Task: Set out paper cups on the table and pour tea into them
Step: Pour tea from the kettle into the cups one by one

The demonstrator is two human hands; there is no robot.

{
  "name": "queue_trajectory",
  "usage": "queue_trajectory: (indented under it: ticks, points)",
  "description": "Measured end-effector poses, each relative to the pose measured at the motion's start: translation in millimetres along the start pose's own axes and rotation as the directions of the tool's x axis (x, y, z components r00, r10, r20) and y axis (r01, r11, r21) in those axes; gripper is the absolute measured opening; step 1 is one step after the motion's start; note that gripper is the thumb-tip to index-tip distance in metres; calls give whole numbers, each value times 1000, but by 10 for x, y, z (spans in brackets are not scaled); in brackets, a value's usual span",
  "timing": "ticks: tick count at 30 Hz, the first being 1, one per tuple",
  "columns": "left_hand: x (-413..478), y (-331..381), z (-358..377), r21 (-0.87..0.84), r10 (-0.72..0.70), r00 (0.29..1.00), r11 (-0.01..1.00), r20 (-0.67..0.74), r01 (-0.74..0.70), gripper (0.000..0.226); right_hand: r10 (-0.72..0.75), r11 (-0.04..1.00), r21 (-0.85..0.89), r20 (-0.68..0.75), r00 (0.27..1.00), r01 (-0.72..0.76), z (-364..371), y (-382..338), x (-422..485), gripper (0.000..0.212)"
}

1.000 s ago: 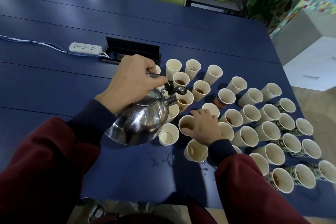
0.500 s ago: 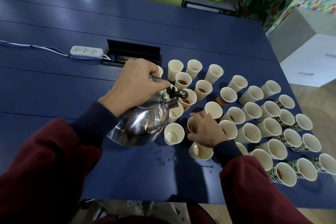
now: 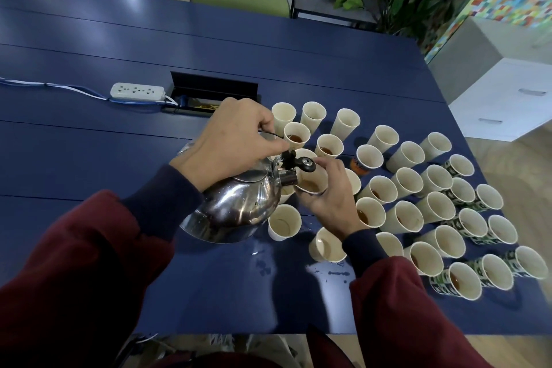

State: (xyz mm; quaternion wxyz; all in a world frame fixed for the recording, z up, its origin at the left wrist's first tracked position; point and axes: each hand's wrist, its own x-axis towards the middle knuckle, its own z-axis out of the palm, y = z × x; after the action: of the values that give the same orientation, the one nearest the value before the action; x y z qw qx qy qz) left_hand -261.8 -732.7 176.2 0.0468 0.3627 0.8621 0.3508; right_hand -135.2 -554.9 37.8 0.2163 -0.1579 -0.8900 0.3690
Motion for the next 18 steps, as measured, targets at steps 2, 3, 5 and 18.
queue_trajectory:
  ticks: [2,3,5,18]
  points:
    - [5,32,11,25,25,1000,999,1,-25,38,-15,998,68,8,1000,14,10,-74,-14,60]
    - [9,51,15,41,41,999,998,2,-41,36,-2,996,92,19,1000,0,23,-93,-26,61]
    - [15,96,23,90,78,997,993,2,-78,33,63,987,146,46,997,-69,60,-115,-60,67]
    - [6,283,45,234,224,972,944,69,-234,30,147,987,66,40,988,-150,116,-130,-203,67]
